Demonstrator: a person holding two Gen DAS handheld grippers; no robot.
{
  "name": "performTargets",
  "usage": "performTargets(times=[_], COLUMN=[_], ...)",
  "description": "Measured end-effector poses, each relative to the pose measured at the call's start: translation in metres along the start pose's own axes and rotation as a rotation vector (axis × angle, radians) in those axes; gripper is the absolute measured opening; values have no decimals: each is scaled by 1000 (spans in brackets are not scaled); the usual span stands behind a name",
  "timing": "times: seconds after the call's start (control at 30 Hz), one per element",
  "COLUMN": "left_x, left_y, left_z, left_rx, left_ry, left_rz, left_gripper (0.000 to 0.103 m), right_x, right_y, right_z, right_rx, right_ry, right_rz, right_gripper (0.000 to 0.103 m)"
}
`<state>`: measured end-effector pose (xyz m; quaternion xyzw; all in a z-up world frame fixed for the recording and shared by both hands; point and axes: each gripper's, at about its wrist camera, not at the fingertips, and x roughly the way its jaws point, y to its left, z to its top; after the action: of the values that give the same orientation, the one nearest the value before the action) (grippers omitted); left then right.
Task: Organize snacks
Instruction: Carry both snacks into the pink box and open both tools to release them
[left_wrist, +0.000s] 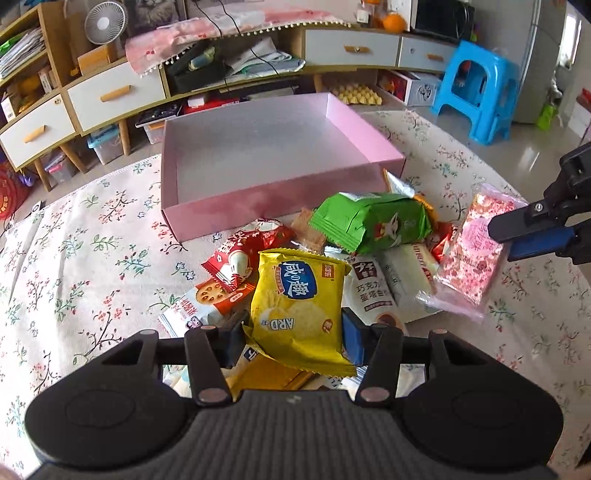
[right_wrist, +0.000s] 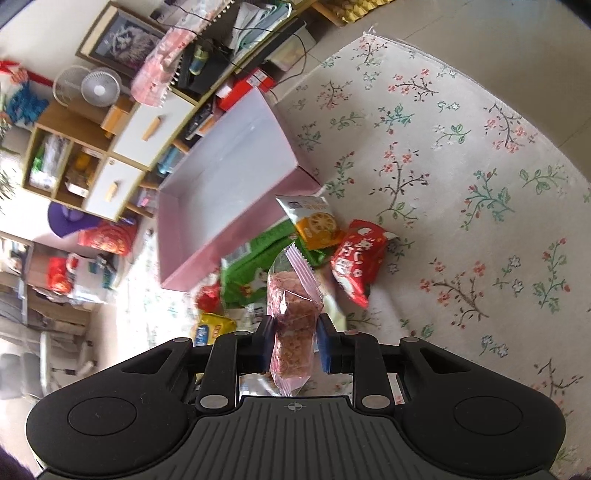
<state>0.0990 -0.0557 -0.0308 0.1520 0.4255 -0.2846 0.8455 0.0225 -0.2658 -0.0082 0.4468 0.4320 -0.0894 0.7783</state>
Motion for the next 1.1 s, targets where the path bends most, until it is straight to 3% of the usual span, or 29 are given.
performTargets(times=[0.3, 0.57, 0.7, 1.1], left_x=[-10, 1, 14, 47], left_y=[10, 7, 11, 36], left_z=[23, 57, 68, 74], left_rx=[-88, 40, 53, -78], left_ry=[-82, -130, -140, -169], left_rz=[40, 129, 155, 128], left_gripper=[49, 49, 49, 49], right_x=[-18, 4, 18, 63], right_y=[12, 41, 51, 39], right_z=[21, 61, 80, 117], right_rx=[48, 1, -9, 15], right_ry=[-60, -50, -84, -126], right_rz=[119, 139, 140, 182], right_gripper=[24, 24, 24, 24])
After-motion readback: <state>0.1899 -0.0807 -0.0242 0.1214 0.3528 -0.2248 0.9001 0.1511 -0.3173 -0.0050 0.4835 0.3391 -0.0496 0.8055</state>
